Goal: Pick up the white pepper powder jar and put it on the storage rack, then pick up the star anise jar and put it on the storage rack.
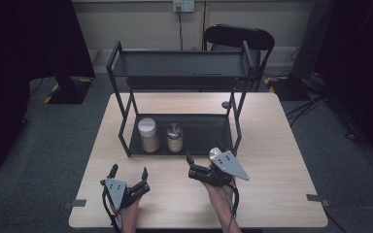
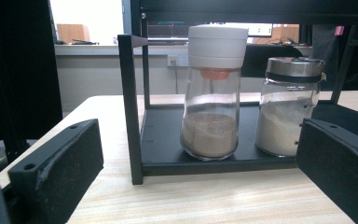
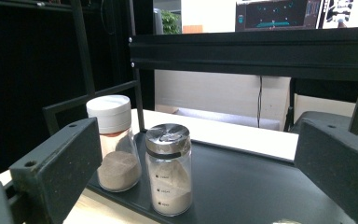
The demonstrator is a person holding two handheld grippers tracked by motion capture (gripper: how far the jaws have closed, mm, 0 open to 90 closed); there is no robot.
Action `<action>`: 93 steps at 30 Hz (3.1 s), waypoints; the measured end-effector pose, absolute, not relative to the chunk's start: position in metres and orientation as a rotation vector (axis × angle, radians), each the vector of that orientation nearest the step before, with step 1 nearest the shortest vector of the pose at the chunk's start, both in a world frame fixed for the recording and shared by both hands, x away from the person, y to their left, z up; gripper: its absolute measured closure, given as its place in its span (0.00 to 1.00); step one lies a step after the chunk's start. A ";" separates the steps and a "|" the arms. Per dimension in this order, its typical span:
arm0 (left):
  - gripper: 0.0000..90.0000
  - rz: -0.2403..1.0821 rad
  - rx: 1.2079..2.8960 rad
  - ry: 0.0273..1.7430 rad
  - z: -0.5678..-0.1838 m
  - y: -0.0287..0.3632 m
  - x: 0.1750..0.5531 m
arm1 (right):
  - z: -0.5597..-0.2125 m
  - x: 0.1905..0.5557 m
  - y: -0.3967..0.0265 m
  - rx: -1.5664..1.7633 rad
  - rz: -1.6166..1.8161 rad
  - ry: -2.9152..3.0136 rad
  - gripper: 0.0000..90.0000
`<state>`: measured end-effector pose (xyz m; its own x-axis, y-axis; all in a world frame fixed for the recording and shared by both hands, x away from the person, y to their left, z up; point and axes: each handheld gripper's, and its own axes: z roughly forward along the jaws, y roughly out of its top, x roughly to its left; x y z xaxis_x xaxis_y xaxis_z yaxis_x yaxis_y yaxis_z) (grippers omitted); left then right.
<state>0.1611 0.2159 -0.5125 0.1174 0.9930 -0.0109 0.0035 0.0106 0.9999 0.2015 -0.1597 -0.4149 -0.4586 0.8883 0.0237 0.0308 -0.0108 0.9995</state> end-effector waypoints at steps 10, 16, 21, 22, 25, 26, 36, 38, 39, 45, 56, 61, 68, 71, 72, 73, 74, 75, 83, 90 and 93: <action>0.00 1.116 1.258 1.131 -0.512 0.215 0.161 | -0.423 0.188 -0.174 0.971 1.555 1.525 0.00; 0.00 1.115 1.257 1.132 -0.512 0.215 0.161 | -0.431 0.180 -0.177 0.980 1.561 1.488 0.00; 0.00 1.117 1.256 1.131 -0.513 0.215 0.161 | -0.436 0.177 -0.181 0.982 1.547 1.482 0.00; 0.00 1.116 1.256 1.131 -0.512 0.215 0.161 | -0.437 0.175 -0.181 0.989 1.539 1.474 0.00; 0.00 1.116 1.257 1.131 -0.512 0.215 0.161 | -0.442 0.173 -0.184 1.003 1.537 1.458 0.00; 0.00 1.116 1.257 1.131 -0.512 0.215 0.161 | -0.443 0.172 -0.185 1.004 1.529 1.455 0.00; 0.00 1.119 1.256 1.130 -0.513 0.215 0.161 | -0.456 0.166 -0.195 1.017 1.523 1.414 0.00; 0.00 1.118 1.256 1.131 -0.513 0.215 0.161 | -0.459 0.165 -0.196 1.017 1.522 1.402 0.00; 0.00 1.118 1.256 1.131 -0.513 0.215 0.161 | -0.461 0.164 -0.197 1.020 1.517 1.398 0.00; 0.00 1.119 1.257 1.130 -0.513 0.215 0.161 | -0.470 0.160 -0.203 1.030 1.506 1.367 0.00; 0.00 1.120 1.256 1.128 -0.513 0.215 0.161 | -0.484 0.154 -0.206 1.036 1.458 1.350 0.00; 0.00 1.118 1.257 1.130 -0.513 0.215 0.161 | -0.490 0.152 -0.208 1.042 1.436 1.350 0.00; 0.00 1.117 1.258 1.131 -0.512 0.215 0.161 | -0.498 0.151 -0.208 1.060 1.397 1.345 0.00; 0.00 1.118 1.256 1.131 -0.513 0.215 0.161 | -0.501 0.150 -0.208 1.065 1.389 1.351 0.00; 0.00 1.118 1.256 1.131 -0.513 0.215 0.161 | -0.502 0.151 -0.208 1.066 1.385 1.353 0.00; 0.00 1.118 1.257 1.131 -0.513 0.215 0.161 | -0.504 0.150 -0.207 1.070 1.380 1.355 0.00; 0.00 1.118 1.257 1.131 -0.513 0.215 0.161 | -0.505 0.150 -0.207 1.075 1.377 1.355 0.00; 0.00 1.118 1.256 1.131 -0.513 0.215 0.161 | -0.506 0.151 -0.207 1.079 1.378 1.357 0.00; 0.00 1.119 1.253 1.128 -0.513 0.215 0.160 | -0.511 0.150 -0.206 1.073 1.367 1.360 0.01; 0.00 1.115 1.258 1.131 -0.512 0.215 0.161 | -0.511 0.150 -0.206 1.083 1.374 1.356 0.01; 0.00 1.118 1.255 1.130 -0.513 0.215 0.161 | -0.512 0.150 -0.207 1.089 1.382 1.357 0.01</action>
